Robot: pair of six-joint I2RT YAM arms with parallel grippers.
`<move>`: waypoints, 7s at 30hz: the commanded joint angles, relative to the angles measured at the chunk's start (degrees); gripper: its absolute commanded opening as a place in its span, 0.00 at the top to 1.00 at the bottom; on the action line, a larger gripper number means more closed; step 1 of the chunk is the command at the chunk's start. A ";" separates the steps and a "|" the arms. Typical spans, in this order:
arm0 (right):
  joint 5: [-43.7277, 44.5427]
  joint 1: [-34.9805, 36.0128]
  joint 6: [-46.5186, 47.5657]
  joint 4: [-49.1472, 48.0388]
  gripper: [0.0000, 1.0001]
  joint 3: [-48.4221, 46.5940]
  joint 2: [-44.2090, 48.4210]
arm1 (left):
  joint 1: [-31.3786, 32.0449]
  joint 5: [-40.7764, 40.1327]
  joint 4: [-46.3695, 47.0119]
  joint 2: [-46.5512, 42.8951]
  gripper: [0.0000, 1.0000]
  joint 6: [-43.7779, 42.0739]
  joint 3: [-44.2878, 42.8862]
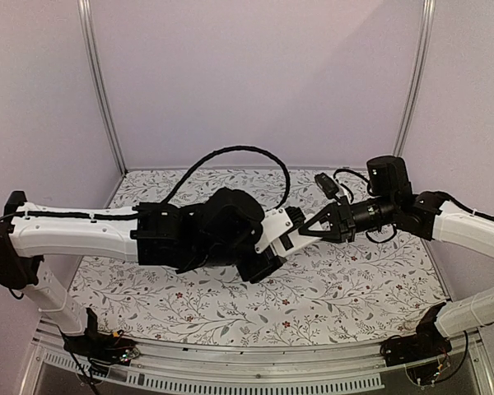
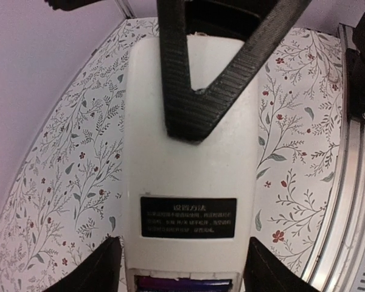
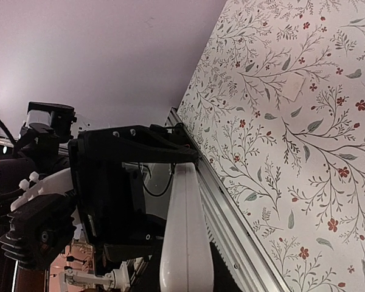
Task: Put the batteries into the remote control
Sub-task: Pass from the left arm to the right, then place the remote control without the battery cover at the center of the board, then pick up the battery cover from the center of the board, then hold the remote control without the battery cover.
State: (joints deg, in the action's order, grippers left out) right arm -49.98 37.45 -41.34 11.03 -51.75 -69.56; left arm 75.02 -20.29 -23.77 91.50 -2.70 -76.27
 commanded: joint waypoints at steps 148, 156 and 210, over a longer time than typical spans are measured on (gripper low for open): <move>11.00 -3.84 16.40 7.37 0.42 3.30 -32.55 | -25.50 28.59 -5.78 10.35 0.57 -23.75 11.63; 9.61 -3.11 15.86 6.51 0.48 3.55 -32.86 | -19.26 28.32 -0.56 12.71 0.55 -12.51 10.13; 11.50 -1.67 15.41 6.18 0.59 -0.17 -34.97 | -18.15 29.51 -1.16 21.73 0.51 -11.94 2.42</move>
State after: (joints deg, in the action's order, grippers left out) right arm -38.20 35.29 -25.93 17.34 -52.49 -103.22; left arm 57.21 8.51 -24.47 111.92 -13.47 -71.64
